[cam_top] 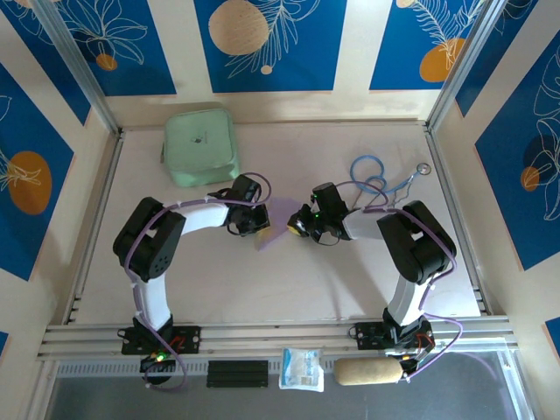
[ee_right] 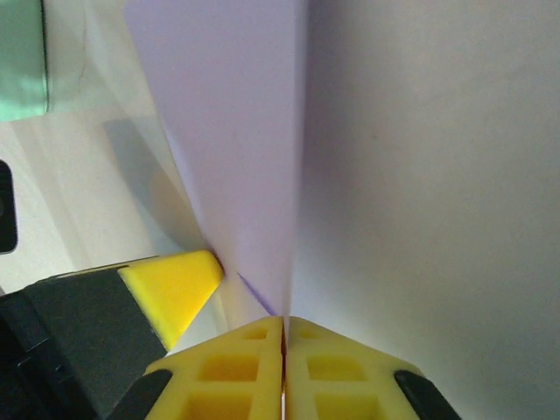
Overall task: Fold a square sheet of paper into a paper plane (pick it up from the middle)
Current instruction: Fold the wing for the fifth time at the center of the table.
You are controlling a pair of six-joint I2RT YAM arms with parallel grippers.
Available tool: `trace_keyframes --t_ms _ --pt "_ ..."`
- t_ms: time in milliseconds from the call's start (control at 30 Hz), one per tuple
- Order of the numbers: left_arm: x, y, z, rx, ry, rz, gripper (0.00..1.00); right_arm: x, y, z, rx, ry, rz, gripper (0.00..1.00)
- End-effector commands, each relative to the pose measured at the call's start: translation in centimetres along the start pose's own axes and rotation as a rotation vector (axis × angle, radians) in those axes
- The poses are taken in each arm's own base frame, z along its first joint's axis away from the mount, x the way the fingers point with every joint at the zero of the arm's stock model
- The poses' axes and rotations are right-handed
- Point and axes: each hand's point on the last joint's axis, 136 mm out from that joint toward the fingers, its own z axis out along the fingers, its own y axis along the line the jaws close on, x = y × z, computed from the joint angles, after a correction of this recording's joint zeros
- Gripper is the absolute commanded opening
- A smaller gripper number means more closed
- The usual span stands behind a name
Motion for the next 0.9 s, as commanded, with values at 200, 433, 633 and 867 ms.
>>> trace_keyframes --t_ms 200,433,633,867 --pt "-0.7 -1.3 -4.2 0.027 -0.09 0.136 0.23 -0.2 0.8 -1.9 -0.001 -0.03 -0.042 0.01" --pt "0.6 -3.3 -5.8 0.123 -0.167 0.378 0.4 -0.2 0.7 -3.2 0.023 -0.063 -0.011 0.0" --pt "2.6 -4.6 -5.6 0.103 -0.238 0.672 0.59 0.1 0.3 -3.8 0.031 -0.068 0.069 0.0" --pt "5.2 -6.2 -4.4 0.134 -0.278 1.008 0.65 0.2 0.0 -4.3 0.053 -0.063 0.138 0.0"
